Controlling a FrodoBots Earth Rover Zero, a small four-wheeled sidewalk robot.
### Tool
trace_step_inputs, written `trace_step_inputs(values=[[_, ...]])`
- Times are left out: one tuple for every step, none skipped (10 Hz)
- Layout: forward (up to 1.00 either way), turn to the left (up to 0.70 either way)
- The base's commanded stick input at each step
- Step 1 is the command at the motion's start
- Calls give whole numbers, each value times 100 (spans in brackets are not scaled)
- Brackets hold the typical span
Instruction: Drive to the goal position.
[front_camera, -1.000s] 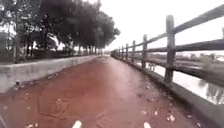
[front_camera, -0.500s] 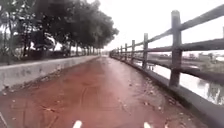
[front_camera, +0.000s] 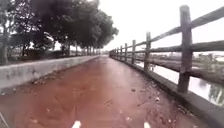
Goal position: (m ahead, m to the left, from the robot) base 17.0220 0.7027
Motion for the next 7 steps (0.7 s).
trace_step_inputs(values=[[50,0],[50,0],[50,0],[50,0],[50,0],[50,0],[50,8]])
